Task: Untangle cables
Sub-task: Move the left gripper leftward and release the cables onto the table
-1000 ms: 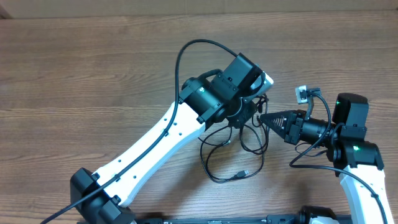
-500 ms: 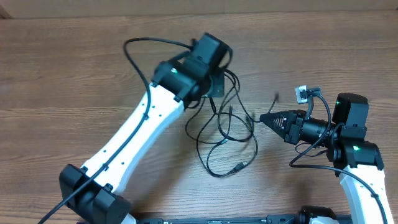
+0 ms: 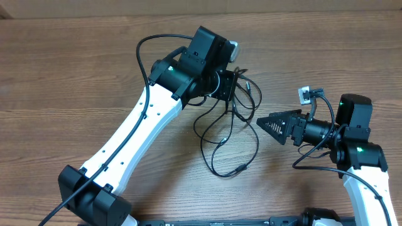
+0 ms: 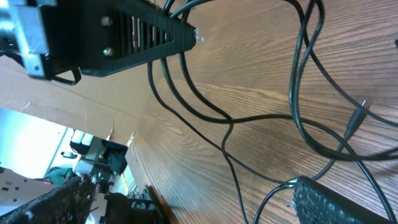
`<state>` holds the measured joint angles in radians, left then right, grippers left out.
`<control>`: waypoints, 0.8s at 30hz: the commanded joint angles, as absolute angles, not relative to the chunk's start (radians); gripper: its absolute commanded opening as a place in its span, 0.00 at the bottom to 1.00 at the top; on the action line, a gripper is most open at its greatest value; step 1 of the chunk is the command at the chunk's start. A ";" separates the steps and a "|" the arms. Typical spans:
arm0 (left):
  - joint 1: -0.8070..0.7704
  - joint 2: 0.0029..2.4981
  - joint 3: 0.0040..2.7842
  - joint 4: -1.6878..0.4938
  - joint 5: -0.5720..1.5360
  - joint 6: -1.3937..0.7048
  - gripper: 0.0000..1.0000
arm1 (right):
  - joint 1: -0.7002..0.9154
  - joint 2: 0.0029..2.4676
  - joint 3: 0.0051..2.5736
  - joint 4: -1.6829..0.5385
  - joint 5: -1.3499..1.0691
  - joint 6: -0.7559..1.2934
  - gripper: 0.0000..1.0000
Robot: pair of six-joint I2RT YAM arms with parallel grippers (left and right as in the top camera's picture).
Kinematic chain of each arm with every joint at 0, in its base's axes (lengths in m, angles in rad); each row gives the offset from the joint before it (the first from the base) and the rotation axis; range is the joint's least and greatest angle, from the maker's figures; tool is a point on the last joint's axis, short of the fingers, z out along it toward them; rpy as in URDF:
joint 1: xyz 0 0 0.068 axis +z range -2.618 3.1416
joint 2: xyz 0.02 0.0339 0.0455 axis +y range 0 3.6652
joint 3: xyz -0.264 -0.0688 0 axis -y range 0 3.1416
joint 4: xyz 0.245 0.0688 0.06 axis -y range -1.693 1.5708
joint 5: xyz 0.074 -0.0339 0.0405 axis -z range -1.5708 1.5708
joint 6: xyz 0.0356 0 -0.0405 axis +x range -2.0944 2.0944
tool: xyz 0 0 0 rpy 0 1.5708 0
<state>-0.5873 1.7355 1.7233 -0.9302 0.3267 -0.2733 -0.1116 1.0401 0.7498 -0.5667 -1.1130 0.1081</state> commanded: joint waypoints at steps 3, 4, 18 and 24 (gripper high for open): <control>-0.600 1.669 1.737 -0.925 0.503 -0.040 0.04 | -0.113 1.039 0.754 -0.560 -1.126 0.107 1.00; -0.609 1.646 1.737 -0.926 0.510 0.006 0.04 | -0.113 1.039 0.754 -0.558 -1.122 0.107 1.00; -0.615 1.252 1.737 -0.723 0.062 0.155 0.04 | -0.113 1.039 0.754 -0.554 -1.116 0.107 1.00; -0.615 1.195 1.737 -0.733 -0.341 0.164 0.13 | -0.113 1.039 0.754 -0.550 -1.116 0.107 1.00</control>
